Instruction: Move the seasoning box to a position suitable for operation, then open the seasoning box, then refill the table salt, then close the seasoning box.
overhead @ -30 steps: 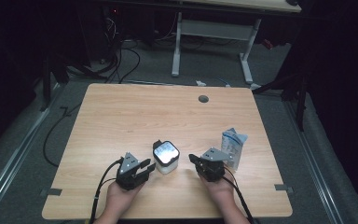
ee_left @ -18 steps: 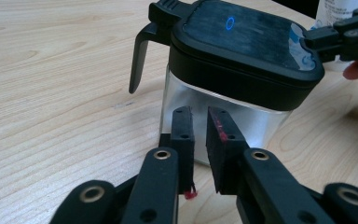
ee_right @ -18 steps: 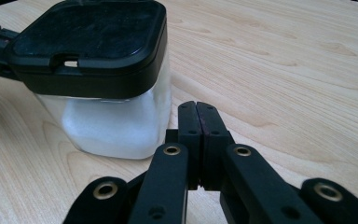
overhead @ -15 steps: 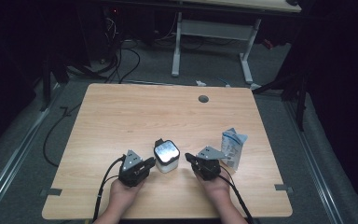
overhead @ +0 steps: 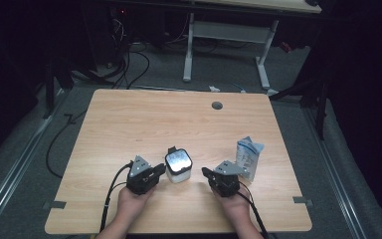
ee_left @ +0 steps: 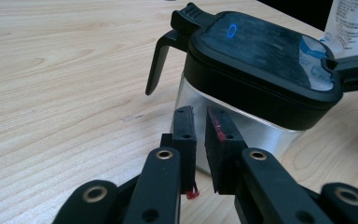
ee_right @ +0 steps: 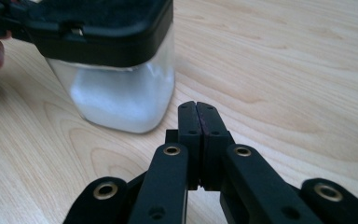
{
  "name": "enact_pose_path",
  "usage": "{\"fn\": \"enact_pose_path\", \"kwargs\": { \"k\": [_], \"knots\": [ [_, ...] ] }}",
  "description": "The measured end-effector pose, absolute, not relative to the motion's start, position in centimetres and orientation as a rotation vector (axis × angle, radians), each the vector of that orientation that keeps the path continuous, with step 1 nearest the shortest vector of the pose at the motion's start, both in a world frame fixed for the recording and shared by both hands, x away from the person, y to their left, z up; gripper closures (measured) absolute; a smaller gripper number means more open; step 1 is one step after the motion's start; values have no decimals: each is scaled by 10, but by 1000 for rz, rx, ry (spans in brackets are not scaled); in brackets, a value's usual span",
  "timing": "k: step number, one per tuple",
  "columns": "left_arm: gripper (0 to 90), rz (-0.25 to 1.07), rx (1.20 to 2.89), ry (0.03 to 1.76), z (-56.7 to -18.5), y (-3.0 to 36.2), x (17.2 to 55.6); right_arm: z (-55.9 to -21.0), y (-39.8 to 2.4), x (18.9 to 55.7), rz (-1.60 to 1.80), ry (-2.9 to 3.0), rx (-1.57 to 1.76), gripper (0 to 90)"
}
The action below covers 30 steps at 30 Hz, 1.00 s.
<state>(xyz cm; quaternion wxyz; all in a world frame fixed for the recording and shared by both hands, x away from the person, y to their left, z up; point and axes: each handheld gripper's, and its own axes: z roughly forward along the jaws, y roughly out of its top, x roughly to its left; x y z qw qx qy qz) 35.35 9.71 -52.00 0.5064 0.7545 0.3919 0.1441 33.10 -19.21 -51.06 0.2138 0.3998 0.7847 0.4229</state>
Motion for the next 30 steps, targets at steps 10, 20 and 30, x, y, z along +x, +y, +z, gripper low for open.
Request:
{"fn": "enact_pose_path", "kwargs": {
  "k": [10,20,30],
  "knots": [
    [836,351,1811,945,-518,96,353,-512,-192,328,1174,2183,1108,896],
    [858,349,1801,956,-518,87,369,-510,-188,328,1189,2172,1109,896],
    [861,328,1779,963,-520,81,380,-513,-190,326,1167,2184,1110,896]
  ]
}}
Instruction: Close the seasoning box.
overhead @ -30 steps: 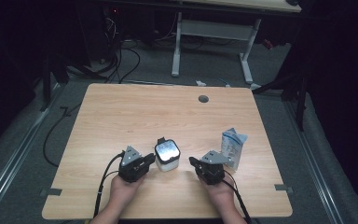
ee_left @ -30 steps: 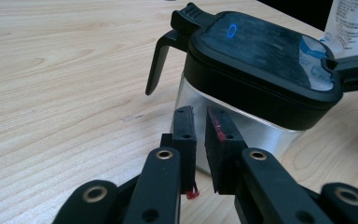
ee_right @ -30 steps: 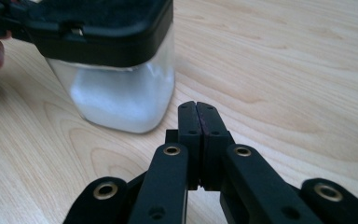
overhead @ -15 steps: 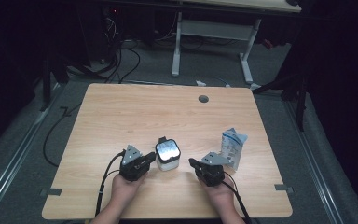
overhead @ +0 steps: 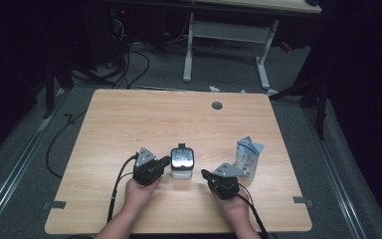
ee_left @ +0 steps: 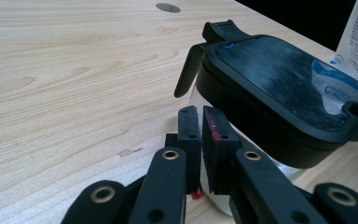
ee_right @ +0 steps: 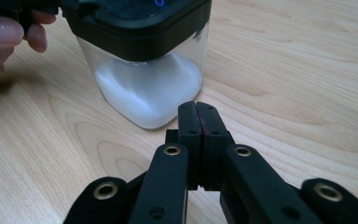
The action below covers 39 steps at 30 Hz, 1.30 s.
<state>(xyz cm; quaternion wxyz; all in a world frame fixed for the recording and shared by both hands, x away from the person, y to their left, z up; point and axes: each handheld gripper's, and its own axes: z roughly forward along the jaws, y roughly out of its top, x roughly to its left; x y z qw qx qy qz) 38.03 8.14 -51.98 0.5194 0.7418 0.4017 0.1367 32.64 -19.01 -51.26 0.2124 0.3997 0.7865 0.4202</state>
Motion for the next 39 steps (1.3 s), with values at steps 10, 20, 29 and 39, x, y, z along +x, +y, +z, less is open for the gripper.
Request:
{"fn": "enact_pose_path", "kwargs": {
  "k": [10,20,29,39],
  "knots": [
    [859,323,1767,962,-520,82,384,-511,-198,325,1167,2168,1121,896],
    [900,327,1768,954,-522,80,386,-512,-206,323,1160,2169,1120,895],
    [855,396,1729,1016,-517,110,377,-513,-210,319,1192,2151,1109,894],
    [684,591,1716,1154,-503,202,357,-516,-224,321,1197,2128,1135,844]
  ]
}}
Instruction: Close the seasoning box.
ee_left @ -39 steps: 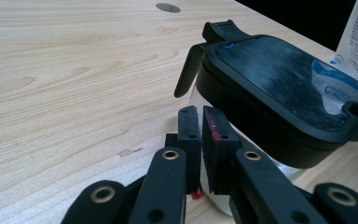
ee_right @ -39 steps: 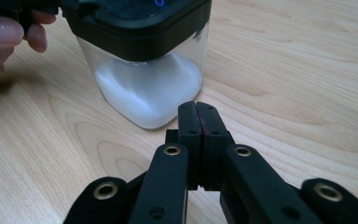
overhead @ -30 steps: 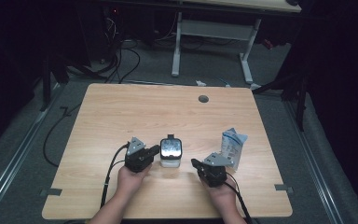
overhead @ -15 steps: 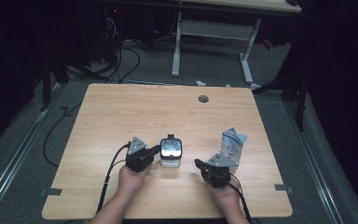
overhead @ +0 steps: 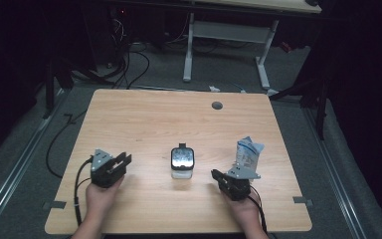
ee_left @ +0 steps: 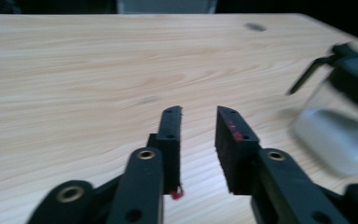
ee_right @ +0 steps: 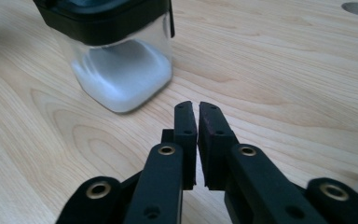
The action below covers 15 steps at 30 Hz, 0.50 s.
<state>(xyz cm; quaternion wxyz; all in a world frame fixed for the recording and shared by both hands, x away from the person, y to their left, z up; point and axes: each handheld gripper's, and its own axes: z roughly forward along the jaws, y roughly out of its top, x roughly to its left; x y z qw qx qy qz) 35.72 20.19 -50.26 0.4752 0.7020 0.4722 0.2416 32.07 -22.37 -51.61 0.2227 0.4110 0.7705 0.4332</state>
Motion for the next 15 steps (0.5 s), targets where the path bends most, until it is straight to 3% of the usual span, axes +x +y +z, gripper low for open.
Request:
{"fn": "enact_pose_path", "kwargs": {
  "k": [6,9,15],
  "knots": [
    [563,655,1729,1239,-516,232,333,-513,-234,321,1164,2080,1141,702],
    [530,627,1736,1213,-515,228,331,-512,-238,319,1151,2064,1146,645],
    [519,680,1914,1102,-519,209,326,-511,-242,321,1160,2038,1162,608]
  ]
}}
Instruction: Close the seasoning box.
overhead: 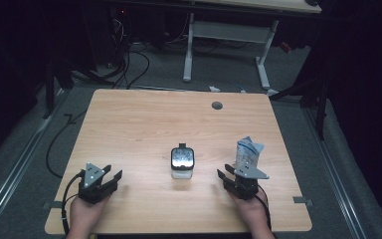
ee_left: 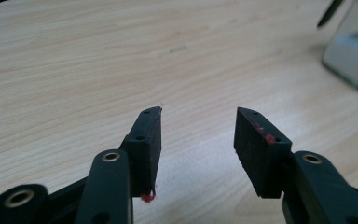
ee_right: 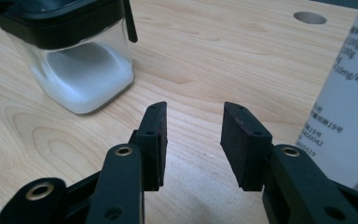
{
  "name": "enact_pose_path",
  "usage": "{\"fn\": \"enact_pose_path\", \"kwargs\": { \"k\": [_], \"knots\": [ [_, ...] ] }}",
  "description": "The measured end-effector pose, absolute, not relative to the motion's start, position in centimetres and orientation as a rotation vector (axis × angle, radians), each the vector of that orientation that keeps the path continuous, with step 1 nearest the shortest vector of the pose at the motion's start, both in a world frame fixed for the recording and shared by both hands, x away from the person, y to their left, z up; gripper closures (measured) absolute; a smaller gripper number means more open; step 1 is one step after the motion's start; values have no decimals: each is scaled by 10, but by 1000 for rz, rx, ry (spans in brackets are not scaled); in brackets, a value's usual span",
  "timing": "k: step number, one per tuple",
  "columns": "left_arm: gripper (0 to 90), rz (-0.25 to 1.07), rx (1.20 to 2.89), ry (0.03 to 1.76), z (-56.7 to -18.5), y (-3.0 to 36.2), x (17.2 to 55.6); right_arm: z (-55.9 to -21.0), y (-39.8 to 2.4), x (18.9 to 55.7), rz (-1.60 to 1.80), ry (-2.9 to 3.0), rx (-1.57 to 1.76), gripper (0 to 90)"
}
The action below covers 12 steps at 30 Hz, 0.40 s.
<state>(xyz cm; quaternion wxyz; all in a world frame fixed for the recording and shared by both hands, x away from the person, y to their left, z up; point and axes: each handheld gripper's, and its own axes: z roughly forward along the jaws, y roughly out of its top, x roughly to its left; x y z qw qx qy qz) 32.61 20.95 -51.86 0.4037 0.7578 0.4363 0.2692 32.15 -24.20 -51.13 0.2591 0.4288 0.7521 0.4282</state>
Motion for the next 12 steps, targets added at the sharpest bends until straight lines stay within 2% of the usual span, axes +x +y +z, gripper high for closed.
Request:
{"fn": "enact_pose_path", "kwargs": {
  "k": [12],
  "knots": [
    [524,621,1873,1124,-516,209,332,-512,-243,317,1154,2047,1167,606]
  ]
}}
